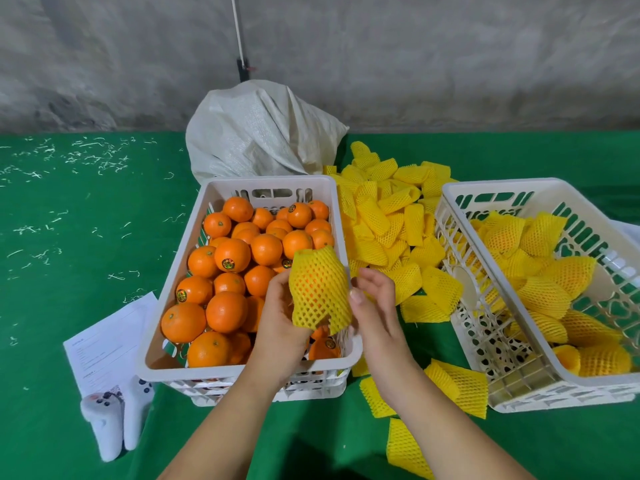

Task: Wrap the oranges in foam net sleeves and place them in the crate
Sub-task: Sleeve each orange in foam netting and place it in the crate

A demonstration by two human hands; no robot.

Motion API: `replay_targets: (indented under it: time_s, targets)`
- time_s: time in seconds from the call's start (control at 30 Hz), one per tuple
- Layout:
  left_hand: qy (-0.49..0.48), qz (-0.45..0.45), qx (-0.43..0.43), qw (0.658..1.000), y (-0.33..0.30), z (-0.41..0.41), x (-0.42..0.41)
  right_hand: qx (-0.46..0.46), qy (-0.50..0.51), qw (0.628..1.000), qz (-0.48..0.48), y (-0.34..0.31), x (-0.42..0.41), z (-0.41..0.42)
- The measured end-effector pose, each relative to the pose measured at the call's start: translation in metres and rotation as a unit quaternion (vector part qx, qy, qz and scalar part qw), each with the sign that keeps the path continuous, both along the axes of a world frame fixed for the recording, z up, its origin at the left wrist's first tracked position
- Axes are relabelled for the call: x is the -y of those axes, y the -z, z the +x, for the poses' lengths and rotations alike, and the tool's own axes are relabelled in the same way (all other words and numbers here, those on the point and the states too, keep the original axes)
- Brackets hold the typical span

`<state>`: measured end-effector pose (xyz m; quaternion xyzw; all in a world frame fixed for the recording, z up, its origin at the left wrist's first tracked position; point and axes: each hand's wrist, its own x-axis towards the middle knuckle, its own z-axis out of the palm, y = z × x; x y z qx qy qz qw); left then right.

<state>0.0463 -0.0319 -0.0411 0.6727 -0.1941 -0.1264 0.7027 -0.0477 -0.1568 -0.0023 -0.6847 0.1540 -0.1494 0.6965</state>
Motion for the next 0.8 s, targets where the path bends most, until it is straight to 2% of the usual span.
replay_targets:
  time_s: [0.07,0.13,0.27,0.4,0.43,0.47,0.53,0.6,0.67,0.73,0.8]
  targets:
    - [0.036,0.036,0.050,0.997,0.002,-0.004,0.004,-0.041,0.016,0.998,0.038,-0.001,-0.006,0.008]
    - [0.065,0.096,0.105,0.988,0.004,-0.010,0.008,-0.069,0.030,0.997,0.007,0.002,-0.007,0.011]
    - [0.152,0.155,0.095,0.972,0.008,-0.006,0.007,-0.094,0.098,0.991,-0.003,0.004,0.036,-0.004]
    - [0.107,0.242,0.145,0.953,0.005,0.022,-0.007,-0.113,0.255,0.959,-0.053,-0.012,0.133,-0.018]
    - [0.088,0.301,0.163,0.935,0.008,0.035,-0.009,-0.124,0.297,0.946,-0.036,-0.014,0.160,-0.021]
    - [0.085,0.386,0.172,0.902,0.009,0.048,-0.010,-0.146,0.329,0.933,-0.019,-0.018,0.185,-0.024]
    - [0.131,0.535,0.159,0.819,0.008,0.065,-0.005,-0.209,0.351,0.910,-0.064,-0.021,0.225,-0.029]
    - [0.214,0.558,0.127,0.792,0.005,0.068,0.003,-0.267,0.341,0.884,-0.173,-0.016,0.241,-0.027]
    - [0.280,0.579,0.084,0.761,0.016,0.063,0.012,-0.265,0.307,0.868,-0.287,-0.004,0.232,-0.016]
    - [0.276,0.625,-0.014,0.730,0.027,0.055,0.019,-0.219,0.200,0.869,-0.396,0.019,0.204,-0.003]
    - [0.301,0.657,-0.031,0.691,0.033,0.052,0.024,-0.222,0.027,0.874,-0.432,0.049,0.161,0.004]
